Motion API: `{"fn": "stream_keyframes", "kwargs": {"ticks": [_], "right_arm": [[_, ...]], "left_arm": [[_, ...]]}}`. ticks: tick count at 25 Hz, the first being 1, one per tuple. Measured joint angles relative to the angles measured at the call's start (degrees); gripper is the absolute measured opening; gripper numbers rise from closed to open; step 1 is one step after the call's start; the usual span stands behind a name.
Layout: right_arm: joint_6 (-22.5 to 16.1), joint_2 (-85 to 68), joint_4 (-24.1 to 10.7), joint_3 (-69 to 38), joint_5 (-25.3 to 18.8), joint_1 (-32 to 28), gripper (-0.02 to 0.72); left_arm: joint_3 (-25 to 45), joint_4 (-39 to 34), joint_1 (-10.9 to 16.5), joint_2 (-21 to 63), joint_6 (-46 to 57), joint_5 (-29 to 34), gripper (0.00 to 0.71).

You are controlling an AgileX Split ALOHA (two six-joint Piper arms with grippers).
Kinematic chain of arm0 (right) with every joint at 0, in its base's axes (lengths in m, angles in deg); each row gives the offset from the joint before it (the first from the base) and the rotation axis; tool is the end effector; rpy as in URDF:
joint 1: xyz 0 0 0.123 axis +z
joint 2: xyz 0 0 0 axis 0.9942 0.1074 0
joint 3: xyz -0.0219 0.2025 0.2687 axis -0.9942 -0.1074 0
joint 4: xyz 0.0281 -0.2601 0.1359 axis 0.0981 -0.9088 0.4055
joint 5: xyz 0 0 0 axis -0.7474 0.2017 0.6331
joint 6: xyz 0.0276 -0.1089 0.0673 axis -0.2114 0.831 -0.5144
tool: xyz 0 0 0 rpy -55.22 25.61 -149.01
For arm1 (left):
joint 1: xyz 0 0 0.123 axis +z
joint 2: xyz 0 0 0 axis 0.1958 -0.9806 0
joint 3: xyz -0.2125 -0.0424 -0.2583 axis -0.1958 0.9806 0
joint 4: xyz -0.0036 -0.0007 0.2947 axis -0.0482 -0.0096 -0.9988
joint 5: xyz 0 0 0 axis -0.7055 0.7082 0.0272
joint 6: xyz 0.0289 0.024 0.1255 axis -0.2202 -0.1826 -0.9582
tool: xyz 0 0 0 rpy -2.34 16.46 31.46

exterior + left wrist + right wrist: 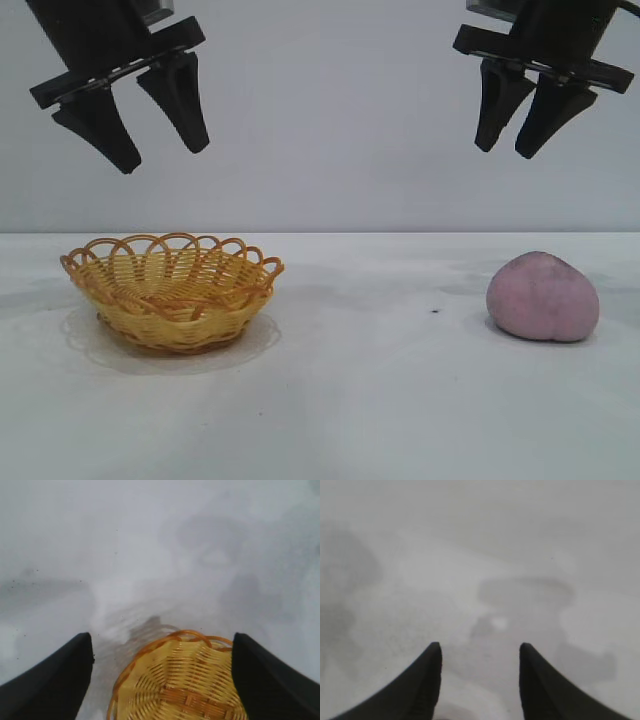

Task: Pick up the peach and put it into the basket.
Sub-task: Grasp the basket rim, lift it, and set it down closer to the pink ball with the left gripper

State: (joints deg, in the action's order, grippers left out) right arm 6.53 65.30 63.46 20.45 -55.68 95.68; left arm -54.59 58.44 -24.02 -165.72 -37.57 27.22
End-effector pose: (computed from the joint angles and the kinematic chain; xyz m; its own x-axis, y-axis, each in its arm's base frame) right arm 0.4773 0.1322 0.2171 -0.8584 -0.2609 -0.4416 -0.3704 0.9109 0.1820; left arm 0.4604 -0.1412 0.2121 -0.8328 0.2762 -0.4798 0.4123 0.8878 -0.2044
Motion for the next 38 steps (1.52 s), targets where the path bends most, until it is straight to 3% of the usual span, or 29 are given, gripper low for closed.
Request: {"fn": "stream_keyframes", "kwargs": {"ticks": [5, 11, 12, 14, 16, 20, 21, 27, 36, 38], "right_arm": [[0.00, 0.00, 0.00, 0.00, -0.09, 0.00, 0.305], [0.00, 0.00, -0.03, 0.00, -0.50, 0.00, 0.305], [0.00, 0.00, -0.03, 0.00, -0.49, 0.00, 0.305], [0.00, 0.00, -0.03, 0.00, -0.62, 0.00, 0.305], [0.00, 0.00, -0.03, 0.00, -0.73, 0.00, 0.305], [0.00, 0.00, -0.03, 0.00, -1.10, 0.00, 0.305], [0.00, 0.00, -0.03, 0.00, -1.33, 0.00, 0.305], [0.00, 0.00, -0.03, 0.00, -1.88, 0.00, 0.305], [0.00, 0.00, -0.03, 0.00, -2.12, 0.08, 0.305], [0.00, 0.00, -0.03, 0.00, -2.20, 0.08, 0.305]], "left_arm": [[-4.11, -6.05, 0.00, 0.00, -2.29, 6.35, 0.563], [-8.06, -7.91, 0.00, 0.00, -10.96, 13.64, 0.563], [-8.33, -8.31, 0.00, 0.00, -12.45, 15.01, 0.507], [-9.34, -9.48, 0.00, -0.69, -14.04, 18.01, 0.508], [-10.90, -10.72, 0.00, -2.68, -14.72, 20.43, 0.417], [-14.25, -11.87, 0.00, -7.78, -15.01, 22.77, 0.410], [-15.09, -11.96, 0.00, -9.13, -15.01, 23.26, 0.368], [-20.56, -11.96, 0.00, -15.95, -15.01, 26.04, 0.384], [-22.27, -11.96, 0.00, -20.85, -15.63, 26.96, 0.384], [-22.27, -12.11, -0.36, -21.40, -15.63, 26.86, 0.309]]}}
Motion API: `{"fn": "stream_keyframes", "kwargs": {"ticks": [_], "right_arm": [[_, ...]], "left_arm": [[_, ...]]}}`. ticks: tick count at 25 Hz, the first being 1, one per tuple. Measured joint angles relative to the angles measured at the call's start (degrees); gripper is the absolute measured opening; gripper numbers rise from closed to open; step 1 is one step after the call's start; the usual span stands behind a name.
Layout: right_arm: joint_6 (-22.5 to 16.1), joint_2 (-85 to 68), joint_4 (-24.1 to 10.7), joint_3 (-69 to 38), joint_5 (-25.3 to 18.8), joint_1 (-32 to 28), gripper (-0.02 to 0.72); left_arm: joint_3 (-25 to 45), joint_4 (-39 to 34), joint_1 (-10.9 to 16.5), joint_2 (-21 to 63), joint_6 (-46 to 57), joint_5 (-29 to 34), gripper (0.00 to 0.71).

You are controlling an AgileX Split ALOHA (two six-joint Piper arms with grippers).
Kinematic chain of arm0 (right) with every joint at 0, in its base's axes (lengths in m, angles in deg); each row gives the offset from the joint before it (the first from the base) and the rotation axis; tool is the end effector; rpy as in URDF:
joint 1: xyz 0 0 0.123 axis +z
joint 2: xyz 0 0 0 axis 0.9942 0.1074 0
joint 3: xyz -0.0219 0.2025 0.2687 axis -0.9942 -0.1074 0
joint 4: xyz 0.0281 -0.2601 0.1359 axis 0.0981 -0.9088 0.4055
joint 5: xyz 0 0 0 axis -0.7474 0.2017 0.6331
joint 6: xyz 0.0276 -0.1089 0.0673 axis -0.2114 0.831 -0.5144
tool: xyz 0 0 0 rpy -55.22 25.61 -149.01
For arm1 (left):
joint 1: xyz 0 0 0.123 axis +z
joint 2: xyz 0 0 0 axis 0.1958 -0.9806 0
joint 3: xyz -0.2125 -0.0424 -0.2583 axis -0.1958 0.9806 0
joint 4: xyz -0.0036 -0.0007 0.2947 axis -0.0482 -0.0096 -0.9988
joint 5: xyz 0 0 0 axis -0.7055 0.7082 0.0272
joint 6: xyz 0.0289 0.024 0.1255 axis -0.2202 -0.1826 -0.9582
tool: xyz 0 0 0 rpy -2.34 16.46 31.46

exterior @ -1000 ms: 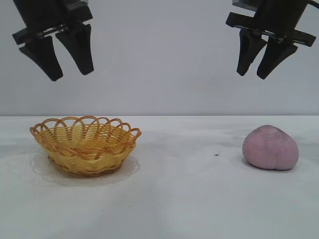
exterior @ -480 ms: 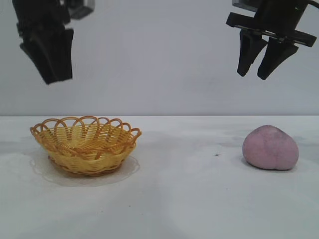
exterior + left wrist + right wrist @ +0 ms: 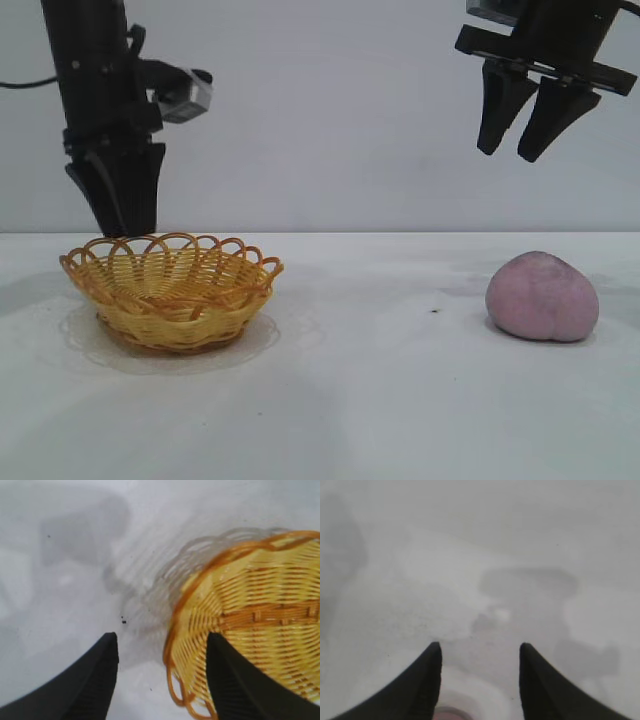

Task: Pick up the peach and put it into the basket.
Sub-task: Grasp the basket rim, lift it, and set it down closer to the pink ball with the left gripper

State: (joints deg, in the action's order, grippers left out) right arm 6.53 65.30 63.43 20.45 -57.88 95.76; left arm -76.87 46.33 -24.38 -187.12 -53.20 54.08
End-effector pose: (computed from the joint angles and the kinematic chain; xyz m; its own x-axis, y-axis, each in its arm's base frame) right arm 0.4724 0.1330 0.2153 -0.8702 -0.2741 -0.4094 -0.3760 0.9064 0.1924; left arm 0.5031 -0.1444 0.1257 -0.6709 0.7341 -0.1052 0.7391 0.6503 -0.1757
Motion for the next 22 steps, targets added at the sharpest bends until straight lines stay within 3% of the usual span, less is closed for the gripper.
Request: {"fn": "stream_keyframes", "kwargs": {"ticks": [4, 5, 7, 8, 15, 22], "right_arm": [[0.00, 0.00, 0.00, 0.00, -0.25, 0.00, 0.305], [0.00, 0.00, 0.00, 0.00, -0.25, 0.00, 0.305], [0.00, 0.00, 0.00, 0.00, -0.25, 0.00, 0.305], [0.00, 0.00, 0.00, 0.00, -0.25, 0.00, 0.305], [0.00, 0.00, 0.00, 0.00, -0.25, 0.00, 0.305], [0.00, 0.00, 0.00, 0.00, -0.25, 0.00, 0.305]], "left_arm": [[0.00, -0.13, -1.30, -0.48, 0.00, -0.84, 0.094], [-0.14, -0.27, -1.57, -0.48, -0.09, -0.74, 0.059], [-0.36, -0.27, -1.84, -0.48, 0.11, -0.35, 0.063], [-0.50, -0.27, -1.93, -0.48, 1.01, 0.19, 0.000], [-0.63, -0.04, -1.93, 0.49, 16.63, 1.76, 0.000], [-0.63, 1.79, -1.93, 8.45, 31.08, 1.66, 0.000]]}}
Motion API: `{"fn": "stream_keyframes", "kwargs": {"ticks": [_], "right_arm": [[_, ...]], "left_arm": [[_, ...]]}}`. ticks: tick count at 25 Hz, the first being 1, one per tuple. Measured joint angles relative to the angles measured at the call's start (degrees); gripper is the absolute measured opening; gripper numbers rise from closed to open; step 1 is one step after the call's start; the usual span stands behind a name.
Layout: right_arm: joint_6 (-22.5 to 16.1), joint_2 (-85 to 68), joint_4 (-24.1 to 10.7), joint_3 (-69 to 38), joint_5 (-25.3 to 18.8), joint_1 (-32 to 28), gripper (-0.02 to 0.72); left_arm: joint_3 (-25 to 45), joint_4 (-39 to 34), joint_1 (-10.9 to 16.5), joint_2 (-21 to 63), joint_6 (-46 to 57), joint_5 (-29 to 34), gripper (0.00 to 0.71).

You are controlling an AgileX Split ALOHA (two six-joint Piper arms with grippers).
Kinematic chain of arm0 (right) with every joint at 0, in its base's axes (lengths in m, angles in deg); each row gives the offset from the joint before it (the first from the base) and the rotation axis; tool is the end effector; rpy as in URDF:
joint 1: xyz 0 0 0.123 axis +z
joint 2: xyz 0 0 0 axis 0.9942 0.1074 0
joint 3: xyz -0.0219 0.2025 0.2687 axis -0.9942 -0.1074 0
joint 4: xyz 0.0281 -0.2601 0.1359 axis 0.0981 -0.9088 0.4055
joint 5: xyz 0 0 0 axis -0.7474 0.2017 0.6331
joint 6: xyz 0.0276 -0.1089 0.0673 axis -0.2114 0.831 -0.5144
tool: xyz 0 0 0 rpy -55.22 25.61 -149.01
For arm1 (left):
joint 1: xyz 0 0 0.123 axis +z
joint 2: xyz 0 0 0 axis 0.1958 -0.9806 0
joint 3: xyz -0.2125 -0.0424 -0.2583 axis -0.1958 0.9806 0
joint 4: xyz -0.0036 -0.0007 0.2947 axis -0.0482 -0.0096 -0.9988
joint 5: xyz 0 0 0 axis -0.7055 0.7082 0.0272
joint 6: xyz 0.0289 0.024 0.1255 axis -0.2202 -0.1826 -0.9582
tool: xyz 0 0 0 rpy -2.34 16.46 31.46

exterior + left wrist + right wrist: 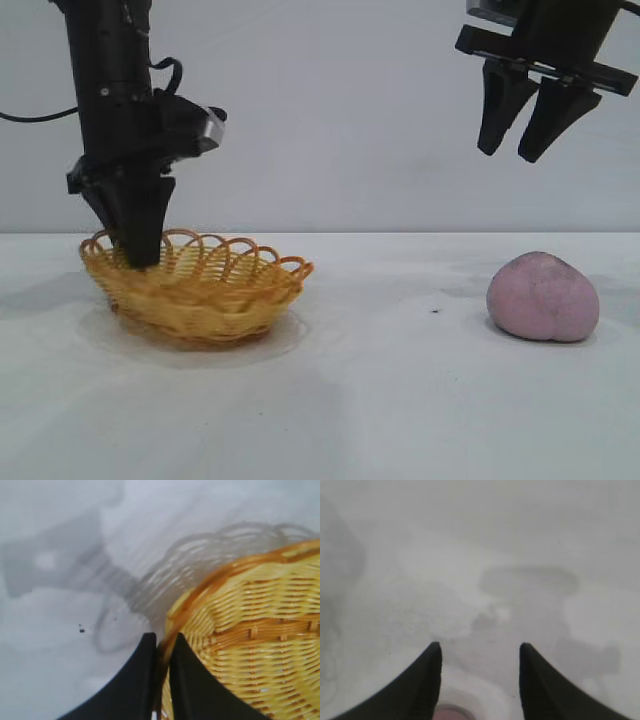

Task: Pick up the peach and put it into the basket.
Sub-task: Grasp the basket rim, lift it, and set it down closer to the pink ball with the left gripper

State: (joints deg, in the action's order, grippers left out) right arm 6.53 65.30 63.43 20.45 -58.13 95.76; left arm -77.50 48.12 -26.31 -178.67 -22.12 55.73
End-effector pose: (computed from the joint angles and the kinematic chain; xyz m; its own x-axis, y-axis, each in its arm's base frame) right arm 0.4718 0.1330 0.2151 -0.8715 -0.2754 -0.4057 -0.3764 0.9060 0.1936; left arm 0.4896 -0.1632 0.2063 -0.9391 0.3175 -0.1313 0.3402 0.9130 -0.2253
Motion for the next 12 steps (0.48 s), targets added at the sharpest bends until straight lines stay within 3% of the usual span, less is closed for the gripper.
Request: {"fn": "stream_keyframes", "kwargs": {"ticks": [4, 7, 12], "right_arm": [[0.00, 0.00, 0.00, 0.00, 0.00, 0.00, 0.305], [0.00, 0.00, 0.00, 0.00, 0.00, 0.00, 0.305], [0.00, 0.00, 0.00, 0.00, 0.00, 0.00, 0.305]], "left_arm": [[1.62, 4.80, 0.00, 3.84, 3.34, 0.13, 0.000], [7.71, 8.74, 0.00, 6.47, 4.10, -1.15, 0.000], [22.56, 15.38, 0.00, 11.19, 4.07, -12.11, 0.000]]}}
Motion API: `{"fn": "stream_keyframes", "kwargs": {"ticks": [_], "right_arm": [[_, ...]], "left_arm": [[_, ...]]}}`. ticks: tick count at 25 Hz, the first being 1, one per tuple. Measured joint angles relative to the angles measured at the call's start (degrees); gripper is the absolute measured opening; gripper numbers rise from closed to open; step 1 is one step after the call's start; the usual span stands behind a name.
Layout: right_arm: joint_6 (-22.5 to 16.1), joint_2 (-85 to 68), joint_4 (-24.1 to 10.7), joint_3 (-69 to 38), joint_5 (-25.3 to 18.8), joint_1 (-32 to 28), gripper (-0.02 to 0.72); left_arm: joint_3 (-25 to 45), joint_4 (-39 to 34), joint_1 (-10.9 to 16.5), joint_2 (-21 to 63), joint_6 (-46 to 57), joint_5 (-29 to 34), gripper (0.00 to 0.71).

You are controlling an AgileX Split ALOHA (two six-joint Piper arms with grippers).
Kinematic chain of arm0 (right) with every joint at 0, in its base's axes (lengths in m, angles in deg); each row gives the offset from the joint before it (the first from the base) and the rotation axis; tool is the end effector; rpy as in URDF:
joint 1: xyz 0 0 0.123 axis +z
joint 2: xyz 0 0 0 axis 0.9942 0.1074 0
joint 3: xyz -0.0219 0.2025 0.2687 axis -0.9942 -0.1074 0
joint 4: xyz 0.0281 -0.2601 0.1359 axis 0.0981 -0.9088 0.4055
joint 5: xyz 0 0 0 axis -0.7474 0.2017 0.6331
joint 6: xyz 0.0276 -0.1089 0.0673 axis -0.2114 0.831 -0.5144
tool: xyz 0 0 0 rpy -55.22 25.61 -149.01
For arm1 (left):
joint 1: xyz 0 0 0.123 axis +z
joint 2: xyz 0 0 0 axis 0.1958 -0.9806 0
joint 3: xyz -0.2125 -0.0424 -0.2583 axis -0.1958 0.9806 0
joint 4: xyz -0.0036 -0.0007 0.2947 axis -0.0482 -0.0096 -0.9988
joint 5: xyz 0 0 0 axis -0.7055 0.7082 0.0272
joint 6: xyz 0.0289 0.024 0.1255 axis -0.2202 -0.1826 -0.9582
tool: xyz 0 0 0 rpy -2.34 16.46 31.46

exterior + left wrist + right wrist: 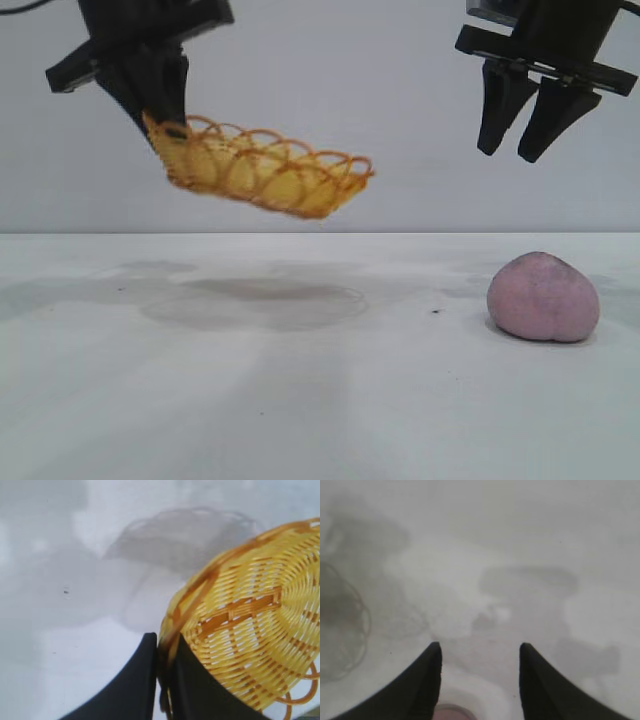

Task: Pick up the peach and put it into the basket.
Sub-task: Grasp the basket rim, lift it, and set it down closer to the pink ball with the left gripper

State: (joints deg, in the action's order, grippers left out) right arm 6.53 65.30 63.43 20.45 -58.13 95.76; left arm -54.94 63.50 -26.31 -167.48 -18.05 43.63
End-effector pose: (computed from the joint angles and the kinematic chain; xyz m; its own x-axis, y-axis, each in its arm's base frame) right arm 0.4718 0.1330 0.2151 -0.8715 -0.2754 -0.4057 -0.3764 0.9060 0.1936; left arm 0.4212 -0.1701 0.1958 -0.9935 0.0670 -0.0916 0.1010 0.8903 -0.4440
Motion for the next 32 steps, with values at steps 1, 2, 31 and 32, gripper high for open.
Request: {"fn": "stream_keyframes", "kwargs": {"ticks": [1, 2, 31, 32], "right_arm": [[0.00, 0.00, 0.00, 0.00, 0.00, 0.00, 0.305], [0.00, 0.00, 0.00, 0.00, 0.00, 0.00, 0.305], [0.00, 0.00, 0.36, 0.00, 0.21, 0.00, 0.305], [0.00, 0.00, 0.36, 0.00, 0.21, 0.00, 0.305]], "left_arm": [[1.94, 1.29, 0.00, 0.31, -0.50, -1.72, 0.000], [3.87, 2.60, 0.00, 0.40, -1.02, -2.92, 0.000], [6.11, 11.12, -2.33, -5.79, -10.56, -7.93, 0.531], [5.50, 10.32, -2.33, -5.28, -10.85, -6.84, 0.531]]}}
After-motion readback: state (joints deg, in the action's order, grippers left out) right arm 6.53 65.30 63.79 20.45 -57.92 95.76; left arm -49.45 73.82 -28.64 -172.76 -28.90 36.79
